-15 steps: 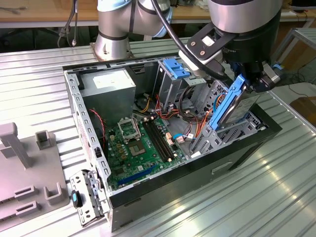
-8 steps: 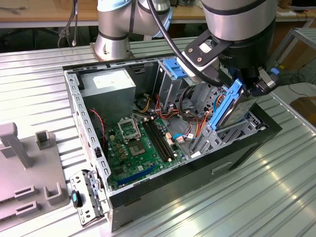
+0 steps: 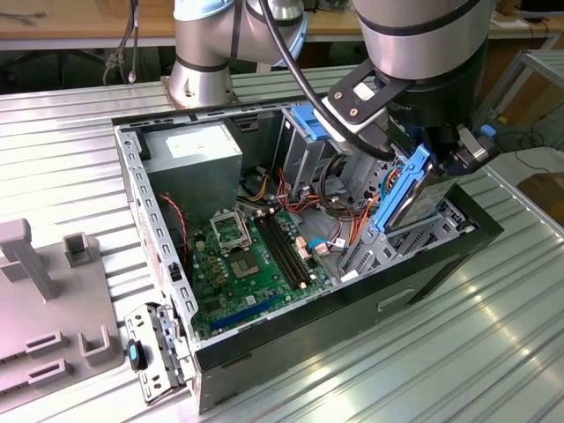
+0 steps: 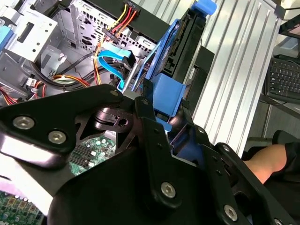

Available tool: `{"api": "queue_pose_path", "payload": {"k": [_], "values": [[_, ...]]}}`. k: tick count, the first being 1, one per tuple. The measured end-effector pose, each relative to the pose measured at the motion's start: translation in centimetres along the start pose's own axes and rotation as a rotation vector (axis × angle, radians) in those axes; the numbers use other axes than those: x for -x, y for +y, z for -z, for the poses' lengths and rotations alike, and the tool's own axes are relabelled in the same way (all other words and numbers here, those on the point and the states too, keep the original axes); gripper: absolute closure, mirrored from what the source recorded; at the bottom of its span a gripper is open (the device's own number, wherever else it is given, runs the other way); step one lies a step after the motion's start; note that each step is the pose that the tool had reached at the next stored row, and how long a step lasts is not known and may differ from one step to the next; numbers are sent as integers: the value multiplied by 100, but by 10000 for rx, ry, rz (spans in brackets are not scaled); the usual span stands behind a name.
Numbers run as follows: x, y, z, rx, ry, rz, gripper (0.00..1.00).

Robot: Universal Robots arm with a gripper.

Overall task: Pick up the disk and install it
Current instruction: 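Insert the disk into the insertion slot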

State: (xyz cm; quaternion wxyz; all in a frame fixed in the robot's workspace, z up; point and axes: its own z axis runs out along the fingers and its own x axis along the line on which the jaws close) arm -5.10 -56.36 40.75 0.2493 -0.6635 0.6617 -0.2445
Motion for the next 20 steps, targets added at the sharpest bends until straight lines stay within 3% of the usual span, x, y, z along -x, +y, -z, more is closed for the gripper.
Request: {"api": "queue_pose_path", "payload": {"k": [2,3,6,7,8,11,13,18,19,20], "values": [[0,0,0,0,1,0,62],[0,0,0,0,0,-1,56],[0,-4,-5,1,-1,-3,56],[0,-32,-28,145,1,-5,56],[0,-51,-45,502,1,-8,57],[1,-105,-91,1548,1,-14,88],[1,-144,-125,2080,2,-19,89],[2,-214,-185,2842,1,-24,89],[2,-251,-218,3023,3,-25,89],[2,-277,-240,3119,2,-25,89]]}}
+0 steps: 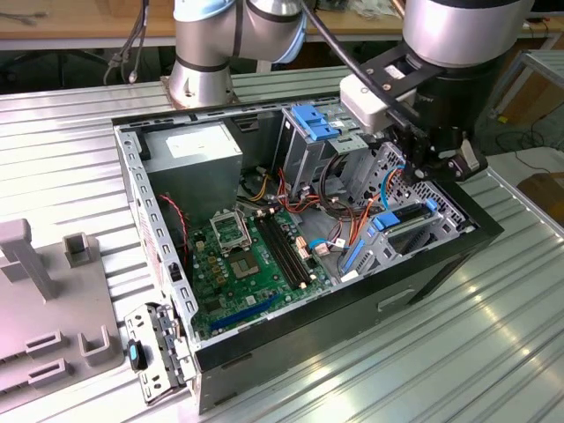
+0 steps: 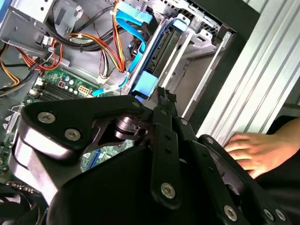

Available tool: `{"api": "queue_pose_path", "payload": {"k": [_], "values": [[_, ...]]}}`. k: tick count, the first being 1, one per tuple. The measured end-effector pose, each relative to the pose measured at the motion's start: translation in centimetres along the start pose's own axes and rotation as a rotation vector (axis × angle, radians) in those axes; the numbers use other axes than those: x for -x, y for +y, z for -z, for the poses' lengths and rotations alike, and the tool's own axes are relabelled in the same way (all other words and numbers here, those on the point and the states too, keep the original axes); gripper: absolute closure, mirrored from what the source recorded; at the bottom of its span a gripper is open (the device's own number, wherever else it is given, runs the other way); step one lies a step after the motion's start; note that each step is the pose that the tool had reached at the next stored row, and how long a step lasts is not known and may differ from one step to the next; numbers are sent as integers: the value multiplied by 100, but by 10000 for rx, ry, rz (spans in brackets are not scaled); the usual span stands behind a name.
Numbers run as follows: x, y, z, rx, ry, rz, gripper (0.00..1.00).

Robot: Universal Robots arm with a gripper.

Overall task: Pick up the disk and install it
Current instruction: 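Insert the disk into the insertion slot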

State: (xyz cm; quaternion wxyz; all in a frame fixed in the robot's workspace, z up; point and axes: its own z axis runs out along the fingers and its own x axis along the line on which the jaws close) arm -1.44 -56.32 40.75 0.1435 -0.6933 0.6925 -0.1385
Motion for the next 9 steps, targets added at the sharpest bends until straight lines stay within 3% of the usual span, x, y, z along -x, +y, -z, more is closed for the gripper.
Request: {"api": "queue_pose_path", "payload": {"k": [3,5,9], "values": [[0,-98,-42,237,0,-3,89],[0,-213,-94,390,-10,-8,89],[0,-407,-187,549,-15,-10,89]]}}
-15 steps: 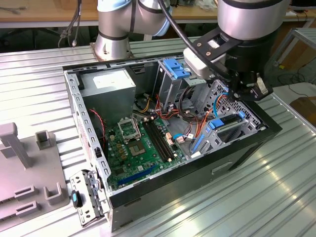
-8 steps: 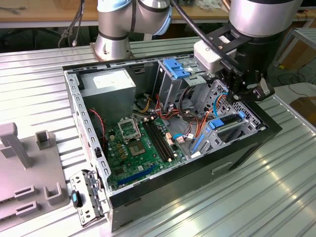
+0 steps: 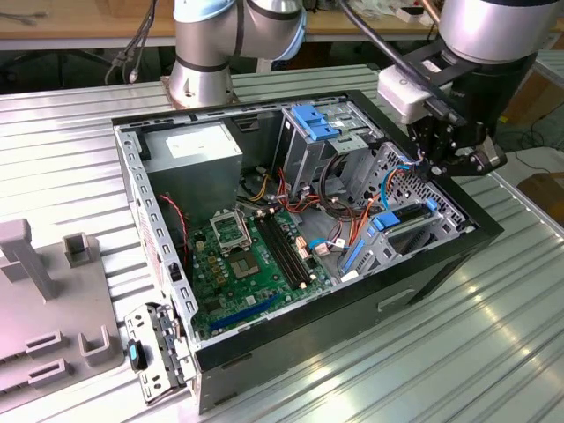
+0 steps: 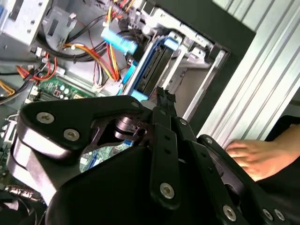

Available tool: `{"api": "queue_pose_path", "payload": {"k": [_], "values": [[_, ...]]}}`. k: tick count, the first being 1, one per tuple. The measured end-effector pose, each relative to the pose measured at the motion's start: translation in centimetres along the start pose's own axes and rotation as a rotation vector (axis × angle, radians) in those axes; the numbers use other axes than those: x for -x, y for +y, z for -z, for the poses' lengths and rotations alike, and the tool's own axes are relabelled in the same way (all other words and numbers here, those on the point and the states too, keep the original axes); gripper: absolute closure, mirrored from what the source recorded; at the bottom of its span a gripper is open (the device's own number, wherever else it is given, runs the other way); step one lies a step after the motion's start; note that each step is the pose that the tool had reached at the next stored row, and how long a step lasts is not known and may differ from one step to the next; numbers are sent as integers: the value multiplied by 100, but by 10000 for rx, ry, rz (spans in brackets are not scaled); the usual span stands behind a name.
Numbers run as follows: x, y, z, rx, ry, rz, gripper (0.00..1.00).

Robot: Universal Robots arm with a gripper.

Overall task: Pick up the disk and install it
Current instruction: 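Insert the disk into the insertion slot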

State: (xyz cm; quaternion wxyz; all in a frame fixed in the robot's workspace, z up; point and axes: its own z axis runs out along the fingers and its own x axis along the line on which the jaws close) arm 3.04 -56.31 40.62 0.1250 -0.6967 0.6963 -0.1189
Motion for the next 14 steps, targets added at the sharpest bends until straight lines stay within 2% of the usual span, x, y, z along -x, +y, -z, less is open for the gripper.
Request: {"api": "queue_pose_path", "payload": {"k": [1,4,14], "values": [[0,-69,-27,45,1,1,89],[0,-177,-71,125,1,1,89],[-1,-186,-75,155,0,-1,89]]}}
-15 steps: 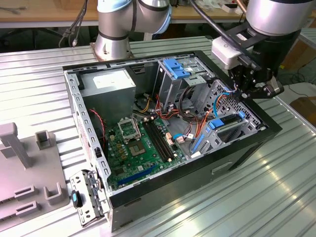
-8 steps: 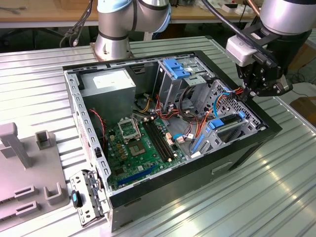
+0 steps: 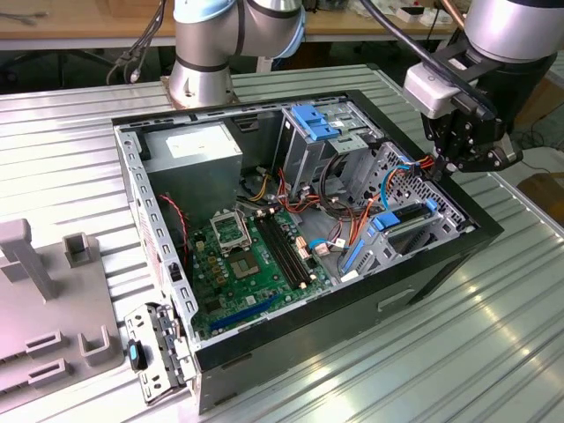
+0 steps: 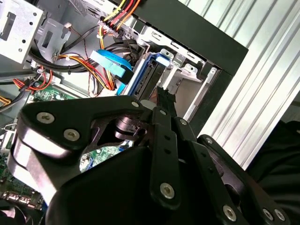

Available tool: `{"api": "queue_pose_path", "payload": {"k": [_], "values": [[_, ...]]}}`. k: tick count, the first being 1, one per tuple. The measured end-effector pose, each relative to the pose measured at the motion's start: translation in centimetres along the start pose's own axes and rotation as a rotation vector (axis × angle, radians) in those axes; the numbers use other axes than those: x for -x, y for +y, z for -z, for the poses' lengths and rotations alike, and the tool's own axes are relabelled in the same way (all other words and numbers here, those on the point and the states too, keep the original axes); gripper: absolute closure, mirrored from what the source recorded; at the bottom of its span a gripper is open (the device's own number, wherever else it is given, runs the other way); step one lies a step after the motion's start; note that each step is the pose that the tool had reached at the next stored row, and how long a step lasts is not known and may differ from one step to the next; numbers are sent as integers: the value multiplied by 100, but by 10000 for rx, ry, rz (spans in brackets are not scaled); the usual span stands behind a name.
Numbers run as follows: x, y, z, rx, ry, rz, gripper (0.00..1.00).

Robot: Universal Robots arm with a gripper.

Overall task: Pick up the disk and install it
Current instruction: 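Insert the disk into the insertion slot, then insert the first disk wire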

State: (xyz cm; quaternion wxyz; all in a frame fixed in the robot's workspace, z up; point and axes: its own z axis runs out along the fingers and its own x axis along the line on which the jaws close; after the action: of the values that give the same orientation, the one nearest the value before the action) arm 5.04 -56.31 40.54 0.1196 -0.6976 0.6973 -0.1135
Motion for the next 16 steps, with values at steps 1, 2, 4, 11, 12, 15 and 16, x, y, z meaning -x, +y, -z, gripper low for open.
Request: {"api": "queue_pose_path", "payload": {"k": [1,2,4,11,12,15,16], "values": [[0,-1,0,2,1,0,89],[0,-1,0,4,0,-1,89],[0,-3,-1,8,0,0,89],[58,-438,-152,59,0,-1,89],[121,-492,-171,60,1,0,89],[254,-546,-199,60,-1,-1,89],[315,-552,-204,60,2,-2,89]]}}
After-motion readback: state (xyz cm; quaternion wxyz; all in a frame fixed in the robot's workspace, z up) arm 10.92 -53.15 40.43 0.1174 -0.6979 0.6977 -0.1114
